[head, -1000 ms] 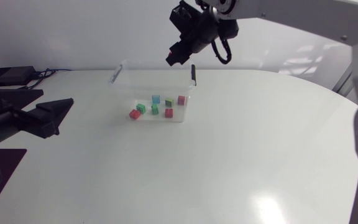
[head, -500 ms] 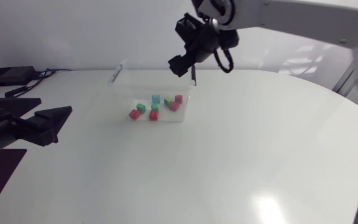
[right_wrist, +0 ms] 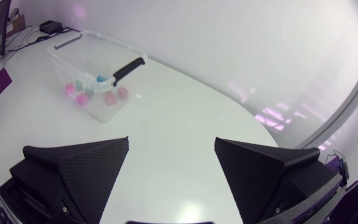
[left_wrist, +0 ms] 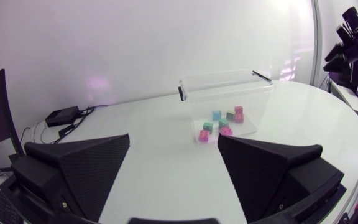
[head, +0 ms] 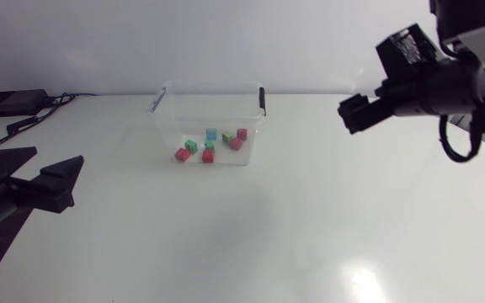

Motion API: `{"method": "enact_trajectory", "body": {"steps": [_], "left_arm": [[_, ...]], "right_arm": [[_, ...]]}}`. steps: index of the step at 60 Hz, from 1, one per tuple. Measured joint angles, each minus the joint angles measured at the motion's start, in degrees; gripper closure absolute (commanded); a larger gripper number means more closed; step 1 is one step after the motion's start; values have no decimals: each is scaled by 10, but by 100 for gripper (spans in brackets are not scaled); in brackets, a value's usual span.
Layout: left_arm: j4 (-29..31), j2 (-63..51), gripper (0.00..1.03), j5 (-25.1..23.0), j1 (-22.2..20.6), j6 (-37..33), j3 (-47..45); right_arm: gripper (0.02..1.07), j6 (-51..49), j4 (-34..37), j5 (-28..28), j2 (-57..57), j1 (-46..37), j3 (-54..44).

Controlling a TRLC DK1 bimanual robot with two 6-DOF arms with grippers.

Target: Place the duplo bricks in the container

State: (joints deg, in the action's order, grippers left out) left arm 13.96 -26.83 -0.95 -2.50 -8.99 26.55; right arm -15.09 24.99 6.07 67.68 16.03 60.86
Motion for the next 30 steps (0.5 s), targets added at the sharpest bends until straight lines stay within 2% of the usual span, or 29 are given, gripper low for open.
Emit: {"method": "enact_trajectory", "body": {"steps": [7, 30], "left_arm": [[-21, 19, 5, 27, -7, -5, -21], [-40, 107, 5, 56, -6, -40, -75]], "right_arm": [[7, 0, -12, 0, -83, -34, -79], [7, -3, -60, 2, -304, -141, -240]]}}
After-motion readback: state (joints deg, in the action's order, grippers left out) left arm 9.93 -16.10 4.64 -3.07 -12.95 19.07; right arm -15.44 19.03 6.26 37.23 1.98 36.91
